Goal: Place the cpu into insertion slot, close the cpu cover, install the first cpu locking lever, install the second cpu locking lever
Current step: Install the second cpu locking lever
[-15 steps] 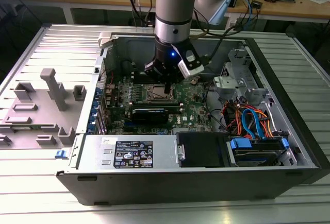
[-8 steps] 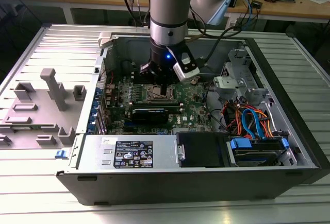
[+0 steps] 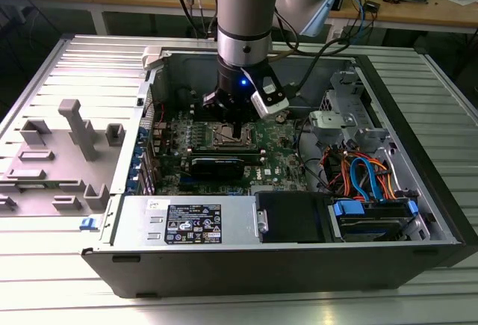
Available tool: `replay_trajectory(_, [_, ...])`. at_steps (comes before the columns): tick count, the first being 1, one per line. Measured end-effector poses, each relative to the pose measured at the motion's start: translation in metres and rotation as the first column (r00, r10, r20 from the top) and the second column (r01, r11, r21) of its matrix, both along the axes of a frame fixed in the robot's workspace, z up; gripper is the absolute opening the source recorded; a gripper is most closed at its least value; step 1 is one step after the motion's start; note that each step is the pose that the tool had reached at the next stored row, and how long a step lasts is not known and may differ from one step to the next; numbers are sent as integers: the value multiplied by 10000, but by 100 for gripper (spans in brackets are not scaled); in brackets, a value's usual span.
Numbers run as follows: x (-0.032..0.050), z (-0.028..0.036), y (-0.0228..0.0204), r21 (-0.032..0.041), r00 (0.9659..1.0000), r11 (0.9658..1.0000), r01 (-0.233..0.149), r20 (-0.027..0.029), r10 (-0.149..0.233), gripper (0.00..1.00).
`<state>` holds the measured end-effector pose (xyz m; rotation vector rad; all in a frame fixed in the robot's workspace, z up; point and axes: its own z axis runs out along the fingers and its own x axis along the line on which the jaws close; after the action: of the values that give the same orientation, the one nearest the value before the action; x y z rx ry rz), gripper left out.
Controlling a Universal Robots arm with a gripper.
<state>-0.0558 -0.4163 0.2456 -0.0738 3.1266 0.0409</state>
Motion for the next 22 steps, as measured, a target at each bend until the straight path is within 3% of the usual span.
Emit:
replay_trajectory(13, [0,1,-1,5,10000,10000,0,-13,0,11])
replay_trajectory(18, [0,0,-22,6,9997,10000,-1,-235,1,11])
replay_trajectory(22, [-2,-22,-56,6,9988,10000,-24,-482,24,11])
